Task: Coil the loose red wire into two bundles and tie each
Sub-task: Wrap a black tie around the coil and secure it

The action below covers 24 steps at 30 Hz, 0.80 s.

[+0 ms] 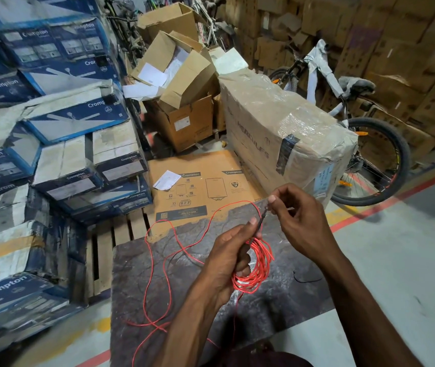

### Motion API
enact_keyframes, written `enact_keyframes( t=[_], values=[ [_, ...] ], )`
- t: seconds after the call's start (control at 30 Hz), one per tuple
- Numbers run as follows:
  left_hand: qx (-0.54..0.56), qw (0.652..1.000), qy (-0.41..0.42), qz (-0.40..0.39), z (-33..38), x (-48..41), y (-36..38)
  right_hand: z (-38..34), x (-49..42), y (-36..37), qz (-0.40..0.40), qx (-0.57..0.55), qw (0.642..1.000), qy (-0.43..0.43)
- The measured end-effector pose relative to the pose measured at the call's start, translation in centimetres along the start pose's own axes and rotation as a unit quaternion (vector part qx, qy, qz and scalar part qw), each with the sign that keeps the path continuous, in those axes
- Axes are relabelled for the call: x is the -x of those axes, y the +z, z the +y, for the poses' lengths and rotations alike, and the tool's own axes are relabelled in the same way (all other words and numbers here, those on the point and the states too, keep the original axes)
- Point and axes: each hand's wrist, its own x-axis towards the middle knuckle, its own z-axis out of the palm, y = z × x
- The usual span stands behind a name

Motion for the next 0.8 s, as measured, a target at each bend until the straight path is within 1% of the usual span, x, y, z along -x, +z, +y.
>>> enact_keyframes(
  t=[0.17,0.37,0.47,0.57,0.7,0.8],
  values=[
    [-0.045,0.999,-0.010,0.005,-0.3,0.3,0.3,0.1,0.4,-0.1,0.005,-0.007,1.000,0.006],
    [-0.060,0.998,-0.022,0.018,-0.9,0.6,0.9,0.1,0.7,0.3,0.010,0.044,0.999,-0.016],
    [-0.059,0.998,-0.026,0.017,-1.2,0.7,0.9,0.0,0.9,0.4,0.012,0.053,0.998,-0.008],
    [-0.047,0.998,-0.028,0.013,-1.3,0.8,0.9,-0.3,1.1,0.4,0.006,0.034,0.999,0.010],
    [-0.040,0.999,-0.029,0.007,-1.4,0.9,0.8,0.4,0.8,0.1,-0.014,0.043,0.999,-0.005],
    [-0.043,0.999,-0.025,0.009,-1.4,1.0,0.6,1.2,0.4,0.1,0.009,0.055,0.998,-0.012]
  ],
)
